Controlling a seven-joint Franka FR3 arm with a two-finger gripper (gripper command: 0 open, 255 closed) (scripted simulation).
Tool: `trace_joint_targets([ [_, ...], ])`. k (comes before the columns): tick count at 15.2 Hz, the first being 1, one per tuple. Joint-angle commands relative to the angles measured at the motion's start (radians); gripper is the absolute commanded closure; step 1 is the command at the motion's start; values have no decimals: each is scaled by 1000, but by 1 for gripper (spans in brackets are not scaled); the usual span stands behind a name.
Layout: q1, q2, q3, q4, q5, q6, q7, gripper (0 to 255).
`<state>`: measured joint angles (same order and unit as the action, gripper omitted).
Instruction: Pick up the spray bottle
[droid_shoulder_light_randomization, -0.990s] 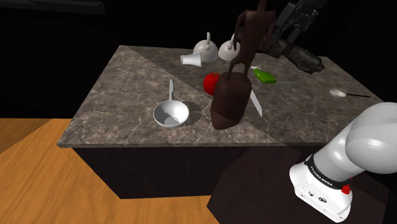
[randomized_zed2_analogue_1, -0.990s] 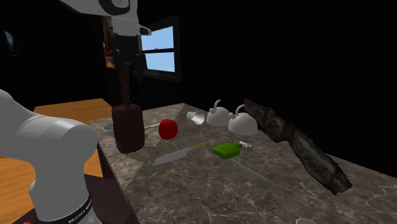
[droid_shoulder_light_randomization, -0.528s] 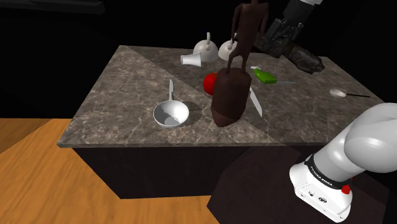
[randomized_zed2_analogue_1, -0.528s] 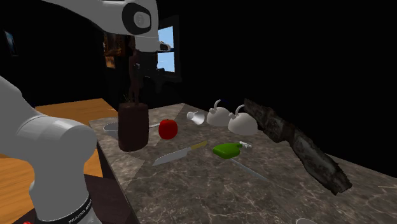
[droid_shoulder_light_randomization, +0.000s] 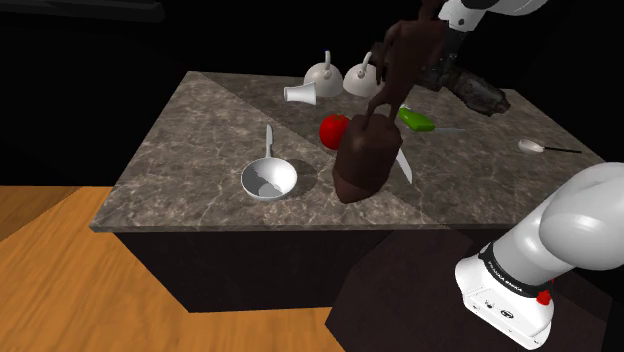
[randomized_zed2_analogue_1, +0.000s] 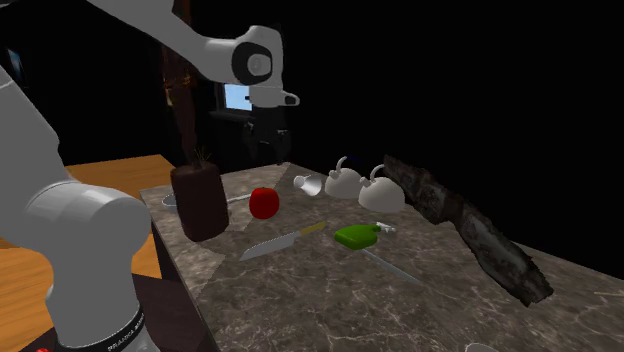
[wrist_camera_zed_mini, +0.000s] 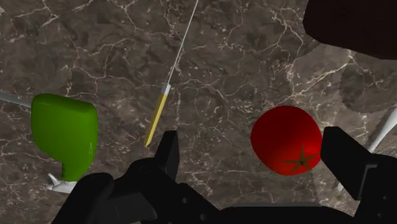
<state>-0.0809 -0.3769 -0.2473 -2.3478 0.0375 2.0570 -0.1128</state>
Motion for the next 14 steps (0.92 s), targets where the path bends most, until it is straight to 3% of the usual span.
trace_joint_targets([
  [1, -9, 66, -31, 28, 1, 31, -38, 0],
  [14, -72, 533, -140, 282, 138, 181, -262, 0],
])
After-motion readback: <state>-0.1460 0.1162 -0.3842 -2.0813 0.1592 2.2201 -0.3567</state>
